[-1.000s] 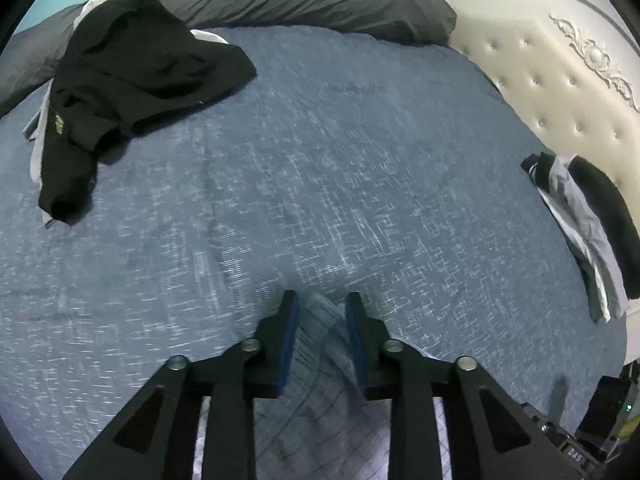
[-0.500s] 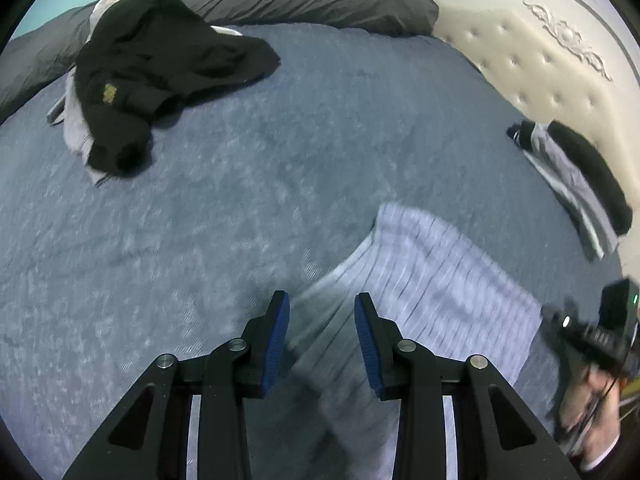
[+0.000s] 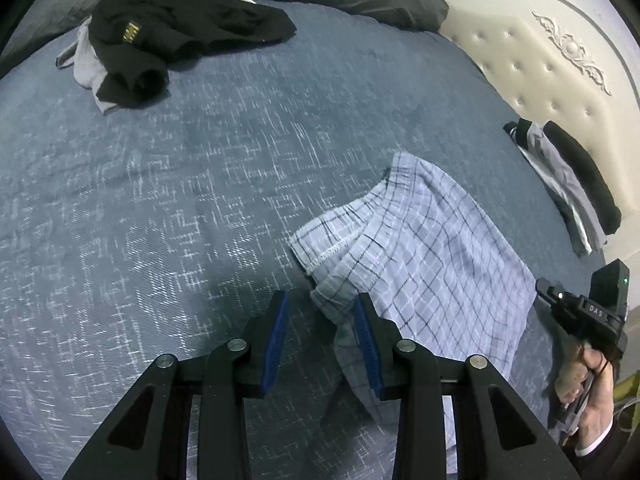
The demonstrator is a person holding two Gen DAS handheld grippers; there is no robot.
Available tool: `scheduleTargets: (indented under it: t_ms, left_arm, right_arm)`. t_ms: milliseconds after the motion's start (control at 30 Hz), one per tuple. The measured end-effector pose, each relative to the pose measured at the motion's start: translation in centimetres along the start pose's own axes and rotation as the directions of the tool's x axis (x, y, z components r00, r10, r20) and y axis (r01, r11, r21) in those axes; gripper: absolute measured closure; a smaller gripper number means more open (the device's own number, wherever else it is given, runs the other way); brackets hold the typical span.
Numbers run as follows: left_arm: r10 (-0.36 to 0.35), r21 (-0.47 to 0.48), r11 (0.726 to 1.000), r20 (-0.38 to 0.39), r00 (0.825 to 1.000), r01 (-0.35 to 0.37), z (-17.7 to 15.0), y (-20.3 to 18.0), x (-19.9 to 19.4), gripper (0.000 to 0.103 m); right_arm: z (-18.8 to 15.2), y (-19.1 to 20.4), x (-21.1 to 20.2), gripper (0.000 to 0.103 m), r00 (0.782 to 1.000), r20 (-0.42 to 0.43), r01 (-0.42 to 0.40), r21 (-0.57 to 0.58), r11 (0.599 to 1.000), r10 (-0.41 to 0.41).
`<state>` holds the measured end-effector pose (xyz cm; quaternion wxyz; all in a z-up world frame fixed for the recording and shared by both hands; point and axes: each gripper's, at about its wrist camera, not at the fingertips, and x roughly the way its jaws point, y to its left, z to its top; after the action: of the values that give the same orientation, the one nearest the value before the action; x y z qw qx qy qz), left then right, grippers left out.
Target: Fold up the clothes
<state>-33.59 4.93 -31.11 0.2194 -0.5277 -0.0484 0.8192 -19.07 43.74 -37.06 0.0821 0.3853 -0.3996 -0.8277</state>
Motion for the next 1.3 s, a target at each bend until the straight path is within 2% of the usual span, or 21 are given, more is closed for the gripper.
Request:
scheduleTargets:
  t_ms: [67,133,167,300,567,700,933,1100,1300]
  left_arm:
    - [-0.016,-0.009,1.0,0.001,1.0,0.016,-0.1,0.1,0.1,0.067]
    - [-0.025,-0.013,1.0,0.0,1.0,0.025,-0.1,0.1,0.2,0.073]
    - [-0.022,-0.008,1.0,-0.002,1.0,0.022,-0.1,0.0,0.3,0.08]
    - [-0.025,-0.013,1.0,0.002,1.0,0.025,-0.2,0.0,0.1,0.092]
    - [-0.059,-0.106,0.992,0.038,0.998,0.063,0.3,1.8,-1.5,0.095]
    - [-0.096,-0.2,0.974,0.064,0.993,0.107,1.2,3.5,-1.7,0.095]
    - [-0.13,-0.294,0.944,0.076,0.989,0.146,2.4,5.2,-1.0,0.096]
    - [-0.141,-0.285,0.948,0.012,0.99,0.139,2.6,5.0,-0.1,0.095]
    - [-0.151,-0.291,0.944,0.027,0.988,0.152,3.8,4.6,0.0,0.092]
  right_arm:
    - [0.0,-0.1,0.1,0.102,1.0,0.0,0.0,0.002,1.0,0.0]
    - [0.0,-0.1,0.0,0.102,1.0,-0.001,0.001,0.002,1.0,-0.001]
    - [0.0,-0.1,0.1,0.102,1.0,-0.001,0.001,0.003,1.0,-0.001]
    - [0.0,-0.2,0.1,0.102,1.0,-0.001,0.001,0.004,1.0,-0.001]
    - [0.1,-0.2,0.0,0.102,1.0,-0.001,0.003,0.002,1.0,-0.003]
    - [0.0,0.1,0.2,0.102,1.0,-0.004,0.003,-0.005,1.0,-0.003]
    - [-0.1,0.2,0.3,0.102,1.0,-0.007,0.009,-0.012,1.0,-0.009]
    - [0.0,0.3,0.3,0.102,1.0,-0.009,0.007,-0.01,1.0,-0.007]
    - [0.0,0.3,0.4,0.102,1.0,-0.011,0.005,-0.008,1.0,-0.005]
